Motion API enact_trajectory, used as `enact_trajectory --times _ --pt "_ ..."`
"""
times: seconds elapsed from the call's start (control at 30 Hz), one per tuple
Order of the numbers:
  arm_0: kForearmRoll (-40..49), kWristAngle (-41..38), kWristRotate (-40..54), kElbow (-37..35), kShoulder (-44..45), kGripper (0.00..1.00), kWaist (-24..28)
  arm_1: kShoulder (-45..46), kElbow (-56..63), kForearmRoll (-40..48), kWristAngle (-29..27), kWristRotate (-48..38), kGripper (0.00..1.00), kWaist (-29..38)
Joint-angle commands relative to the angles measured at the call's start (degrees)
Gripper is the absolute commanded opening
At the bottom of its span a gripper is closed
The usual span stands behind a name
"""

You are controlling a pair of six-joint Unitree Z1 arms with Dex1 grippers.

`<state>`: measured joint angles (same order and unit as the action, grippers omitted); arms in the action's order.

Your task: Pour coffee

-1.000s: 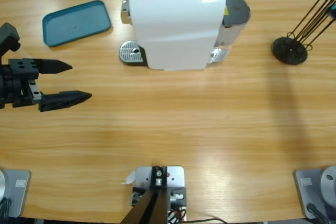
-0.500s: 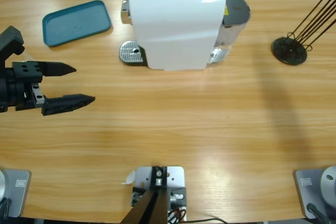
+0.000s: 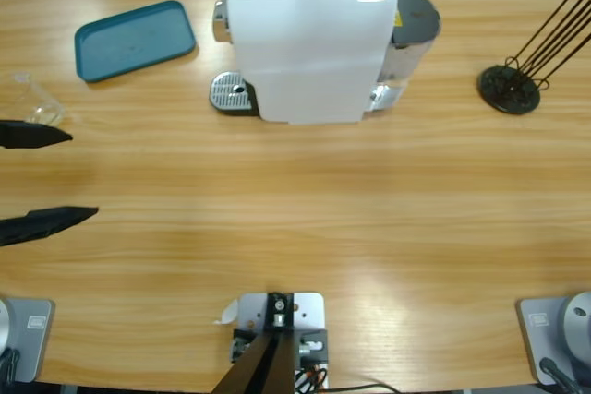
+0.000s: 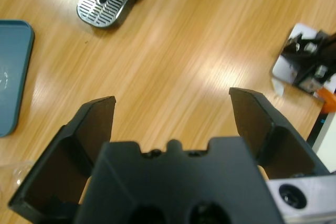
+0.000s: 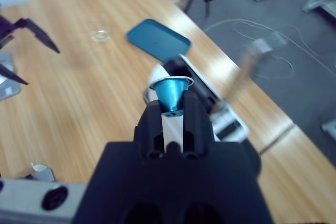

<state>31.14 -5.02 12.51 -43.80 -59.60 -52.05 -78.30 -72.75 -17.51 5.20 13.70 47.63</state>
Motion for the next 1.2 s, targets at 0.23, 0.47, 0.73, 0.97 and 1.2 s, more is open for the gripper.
enact_trajectory --times 0.23,0.47,0.73,0.97,1.2 --pt "5.8 4.3 4.2 -0.6 2.9 0.940 -0.4 -20.5 -15.1 -8.3 1.4 11.2 0.000 5.4" --pt "5.0 4.7 4.0 0.0 3.1 0.940 -0.4 -25.0 -17.8 -7.1 -3.2 14.0 0.000 2.2" --pt "3.3 5.6 3.9 1.7 3.2 0.941 0.4 -27.0 -18.9 -7.3 -4.1 16.5 0.000 -1.9" --pt "2.5 5.6 3.9 2.4 3.2 0.941 0.6 -28.3 -19.6 -7.1 -2.6 16.6 0.000 -2.5" --pt "2.0 5.6 3.9 3.3 3.5 0.941 0.6 -28.1 -18.5 -7.3 -1.9 16.6 0.000 -2.4"
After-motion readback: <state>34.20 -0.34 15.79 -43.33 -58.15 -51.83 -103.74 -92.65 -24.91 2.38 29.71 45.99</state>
